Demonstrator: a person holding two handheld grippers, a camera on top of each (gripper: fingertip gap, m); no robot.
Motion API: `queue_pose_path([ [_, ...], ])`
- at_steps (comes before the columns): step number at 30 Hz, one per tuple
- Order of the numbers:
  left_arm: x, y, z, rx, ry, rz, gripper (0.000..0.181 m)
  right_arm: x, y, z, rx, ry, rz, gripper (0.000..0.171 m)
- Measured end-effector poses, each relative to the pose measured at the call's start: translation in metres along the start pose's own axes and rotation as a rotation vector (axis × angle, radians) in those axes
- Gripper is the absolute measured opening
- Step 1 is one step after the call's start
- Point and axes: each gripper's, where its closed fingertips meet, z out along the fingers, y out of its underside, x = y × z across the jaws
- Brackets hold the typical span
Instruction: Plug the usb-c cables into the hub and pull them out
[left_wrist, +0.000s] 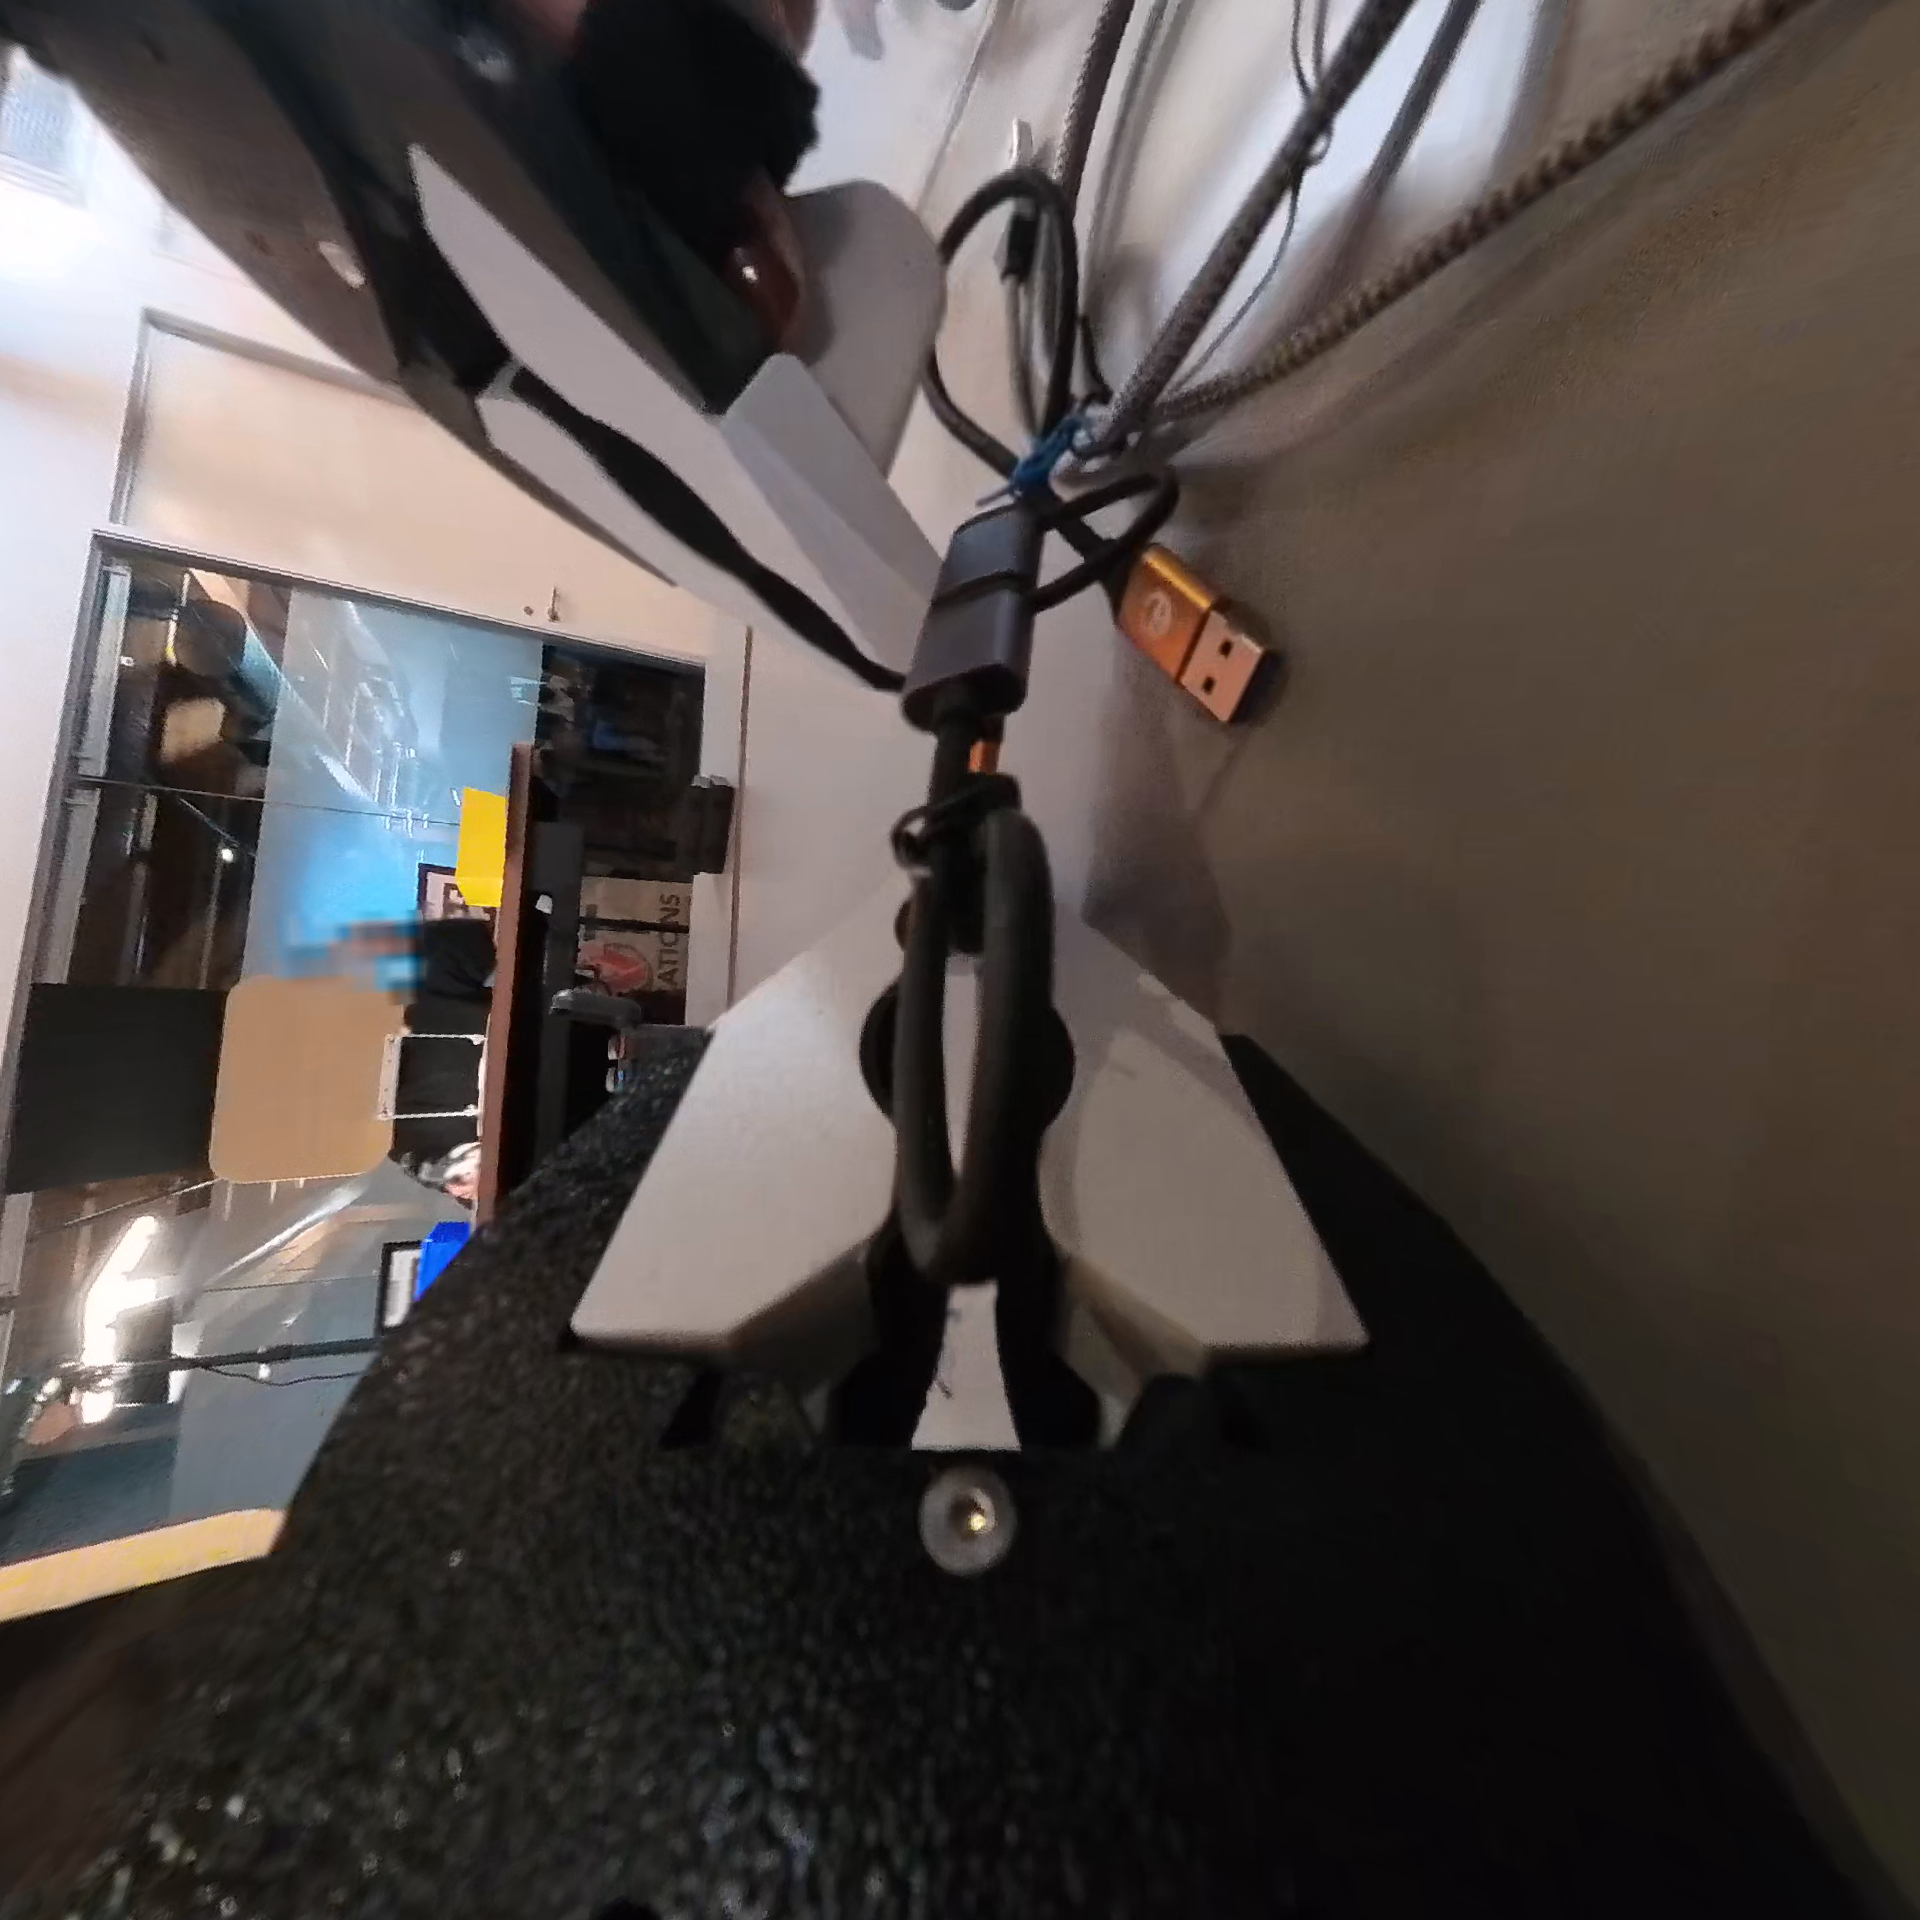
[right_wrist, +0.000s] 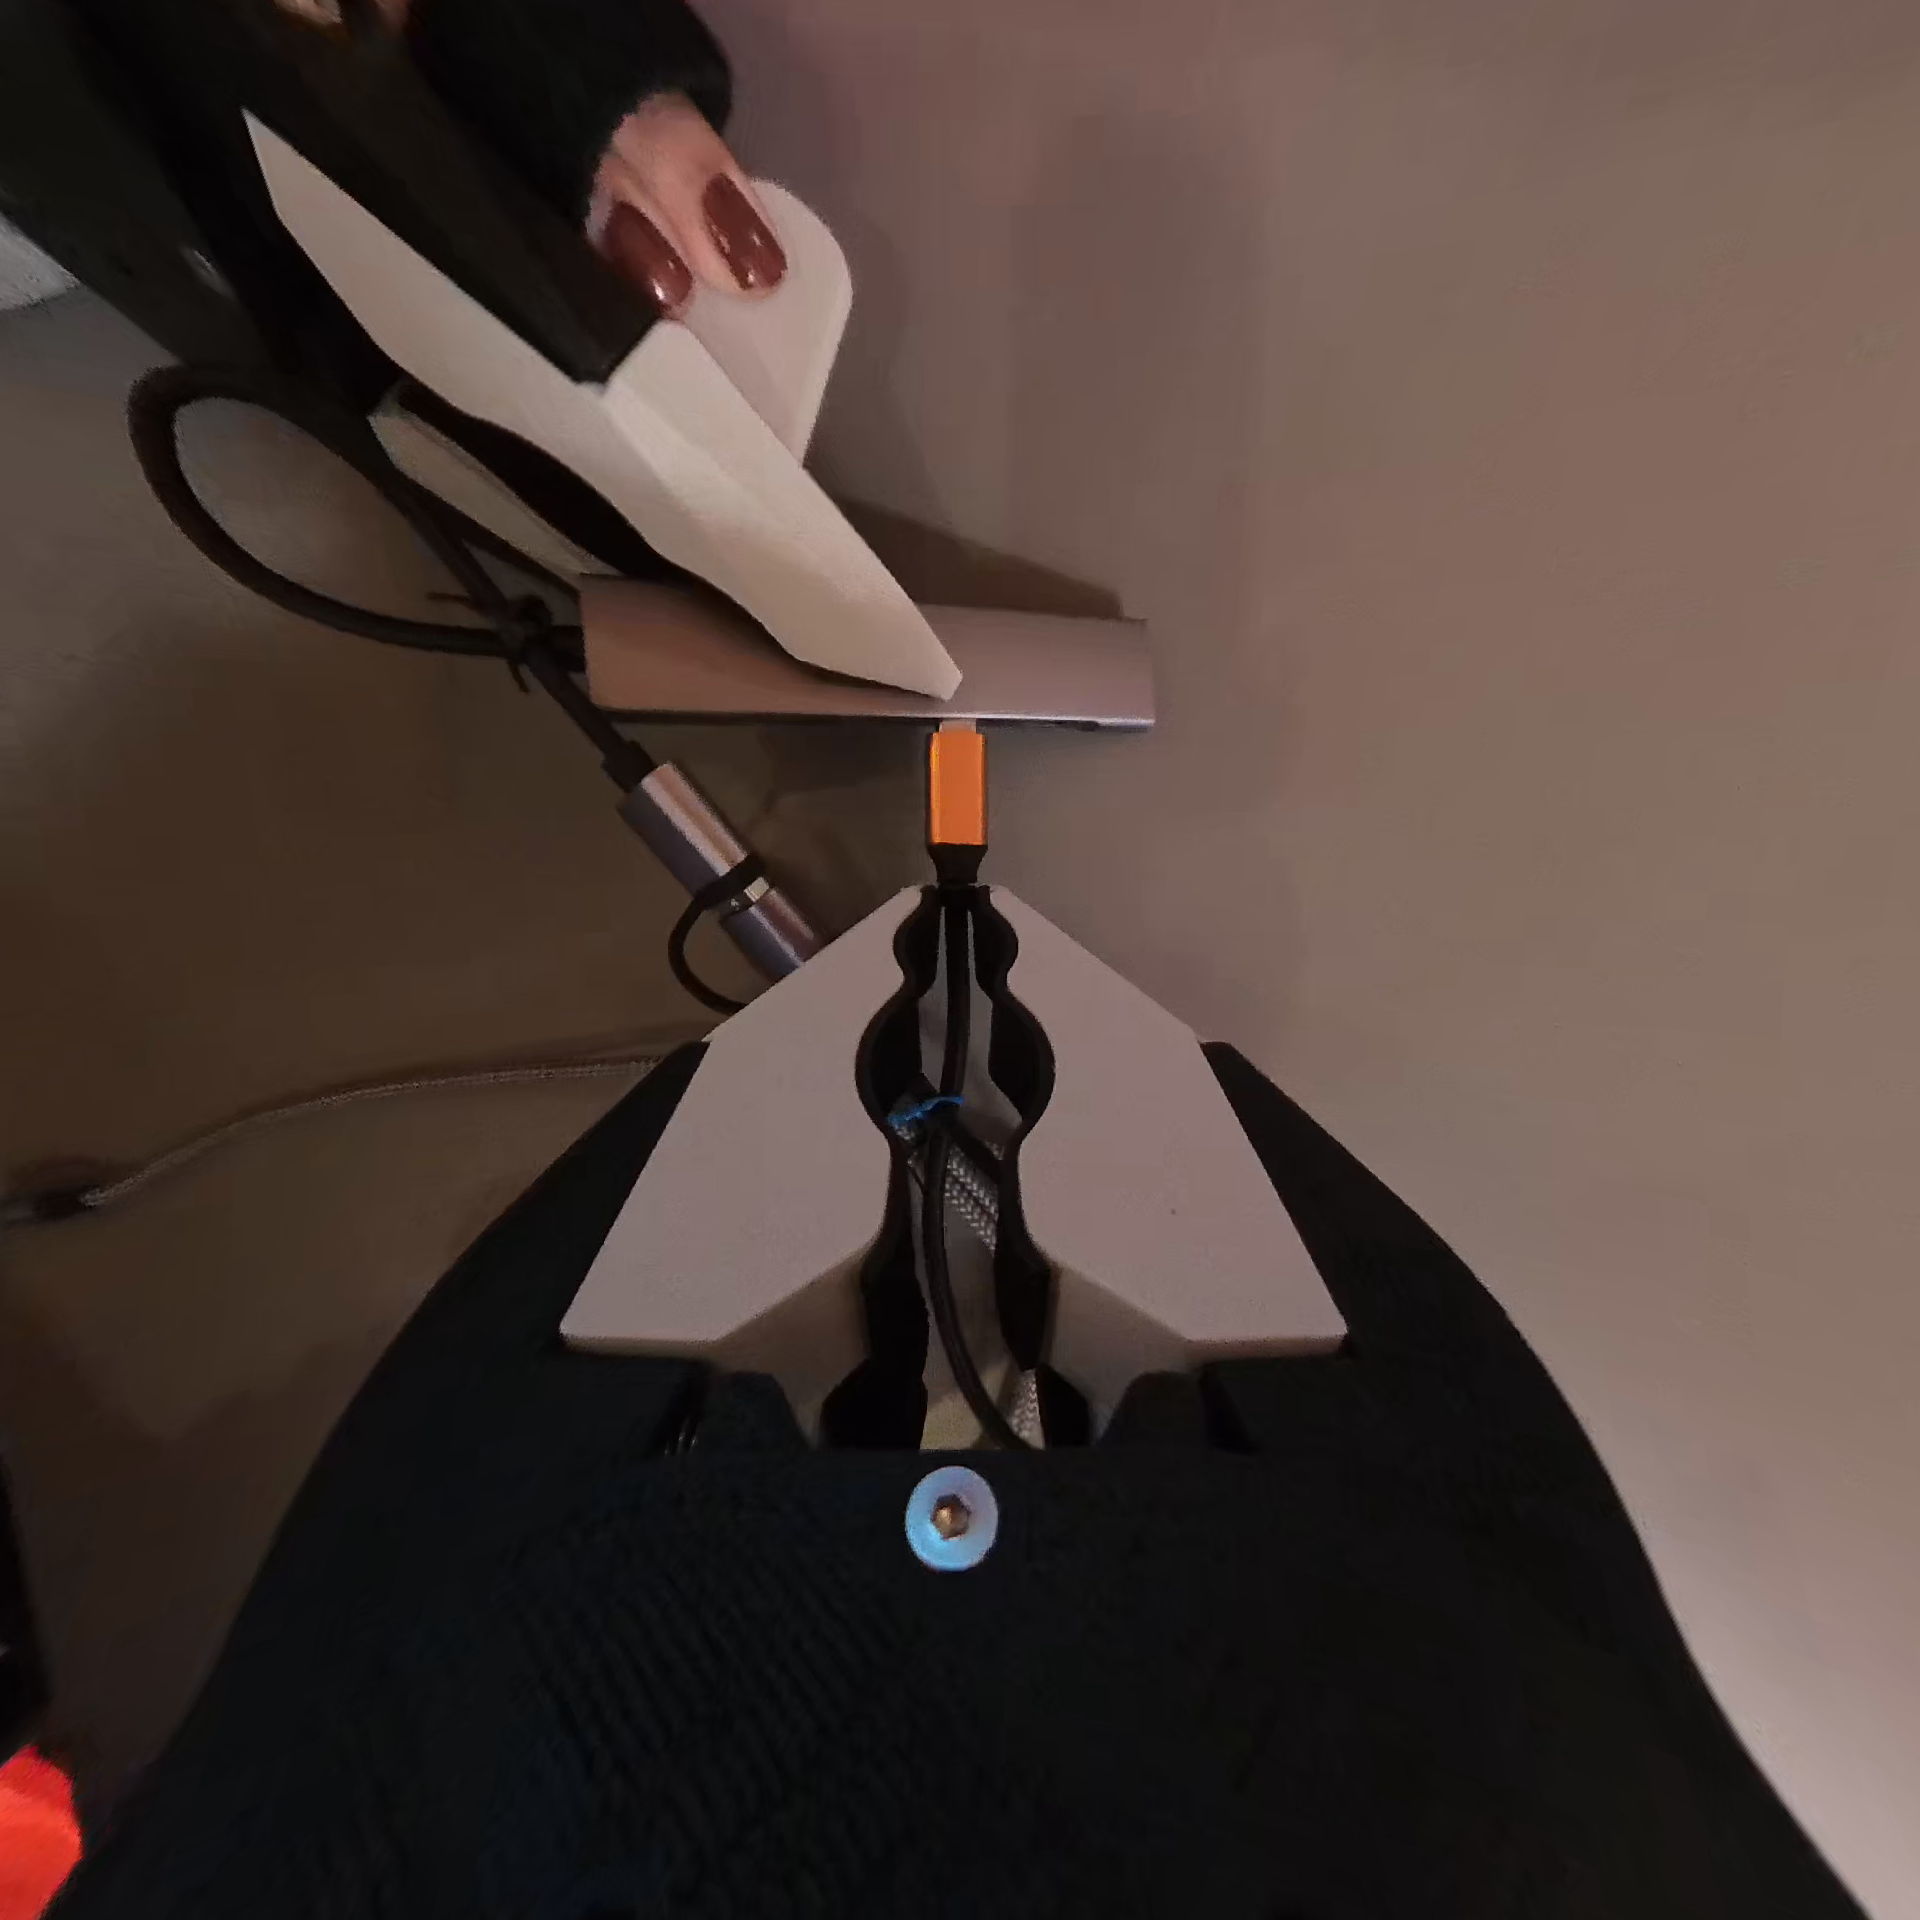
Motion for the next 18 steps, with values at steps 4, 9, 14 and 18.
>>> queue_pose_path([
  [4, 0.007, -0.009, 0.001, 0.039, 0.034, -0.011, 0.008, 0.004, -0.001, 0.007, 0.031, 0.033, -0.015, 0.003],
  [9, 0.018, -0.021, 0.001, 0.091, 0.074, 0.034, 0.008, 0.003, -0.003, 0.015, 0.057, 0.007, -0.057, 0.003],
  [14, 0.017, -0.011, 0.0, 0.056, 0.109, -0.038, 0.012, 0.006, -0.001, 0.012, 0.074, 0.015, -0.047, 0.003],
  [18, 0.015, 0.0, -0.005, 0.012, 0.114, -0.044, 0.016, 0.003, -0.001, 0.011, 0.098, 0.019, -0.06, 0.004],
])
